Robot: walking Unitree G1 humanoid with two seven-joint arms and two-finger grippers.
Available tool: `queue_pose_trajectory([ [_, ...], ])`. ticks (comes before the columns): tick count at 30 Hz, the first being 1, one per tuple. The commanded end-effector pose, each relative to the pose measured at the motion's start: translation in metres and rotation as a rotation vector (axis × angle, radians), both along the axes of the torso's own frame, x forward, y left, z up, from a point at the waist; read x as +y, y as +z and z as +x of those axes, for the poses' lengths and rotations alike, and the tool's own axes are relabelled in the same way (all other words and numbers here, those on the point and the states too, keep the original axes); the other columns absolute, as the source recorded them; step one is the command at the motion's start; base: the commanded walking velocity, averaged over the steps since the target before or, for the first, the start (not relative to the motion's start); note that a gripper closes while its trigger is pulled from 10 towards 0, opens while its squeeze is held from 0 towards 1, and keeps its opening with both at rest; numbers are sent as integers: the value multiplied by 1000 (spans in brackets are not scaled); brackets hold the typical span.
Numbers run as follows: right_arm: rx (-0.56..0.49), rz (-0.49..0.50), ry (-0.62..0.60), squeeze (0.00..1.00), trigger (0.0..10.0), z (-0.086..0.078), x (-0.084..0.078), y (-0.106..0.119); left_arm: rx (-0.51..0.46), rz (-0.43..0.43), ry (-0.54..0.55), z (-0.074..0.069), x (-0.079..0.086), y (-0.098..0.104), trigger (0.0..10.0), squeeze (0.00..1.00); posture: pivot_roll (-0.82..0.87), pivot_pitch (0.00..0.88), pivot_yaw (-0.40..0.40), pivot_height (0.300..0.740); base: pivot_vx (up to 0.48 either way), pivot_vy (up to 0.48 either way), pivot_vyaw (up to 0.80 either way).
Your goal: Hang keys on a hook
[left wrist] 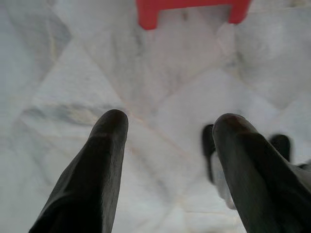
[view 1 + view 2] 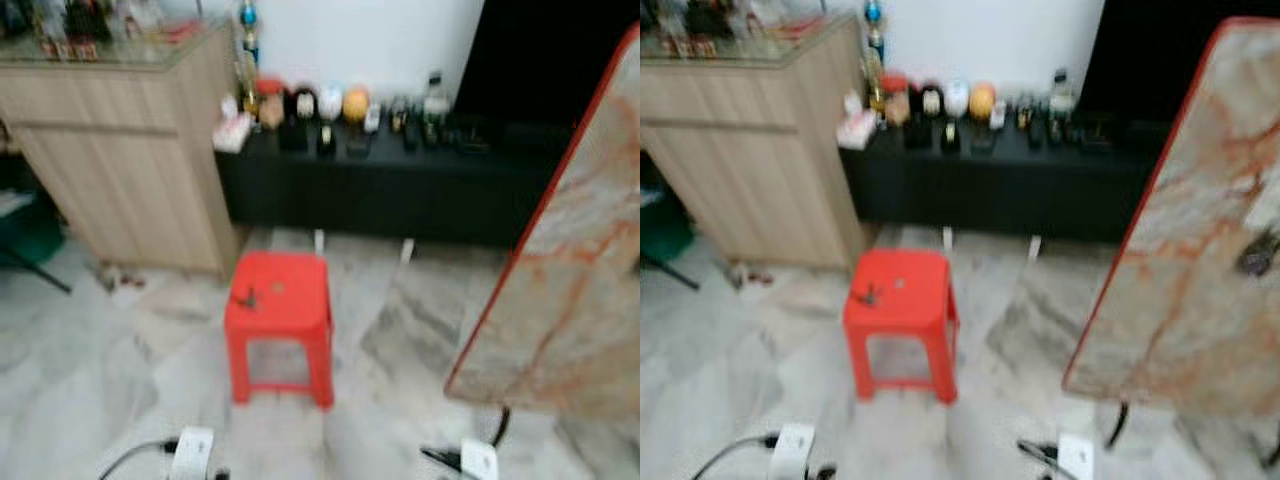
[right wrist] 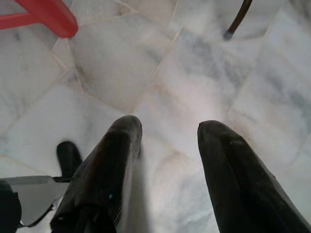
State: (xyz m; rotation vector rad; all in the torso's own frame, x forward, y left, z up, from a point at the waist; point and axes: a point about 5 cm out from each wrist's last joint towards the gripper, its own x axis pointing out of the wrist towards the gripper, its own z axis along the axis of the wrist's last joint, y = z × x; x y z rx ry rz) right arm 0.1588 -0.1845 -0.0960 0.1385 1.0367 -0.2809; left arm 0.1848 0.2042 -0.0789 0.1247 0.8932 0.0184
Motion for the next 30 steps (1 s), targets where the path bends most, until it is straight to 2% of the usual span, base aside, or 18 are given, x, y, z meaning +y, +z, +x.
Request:
queue_pose_trajectory([
  [1, 10, -1, -8, 0, 10000, -5, -4, -2, 21, -15, -1, -4, -5, -3, 10000, 0, 2, 0, 4, 740, 0, 480, 0],
  [22, 8, -27, -24, 0, 10000, -7, -10, -1, 38, -10, 8, -12, 1, -6, 10000, 0, 1, 0, 4, 740, 0, 475, 0],
  [28, 6, -25, -27, 0, 10000, -6, -10, -1, 43, -7, 13, -14, 3, -6, 10000, 0, 2, 0, 4, 740, 0, 402, 0],
  [30, 7, -26, -27, 0, 10000, -6, -10, -1, 43, -1, 5, -13, 2, -6, 10000, 0, 3, 0, 4, 740, 0, 0, 0],
])
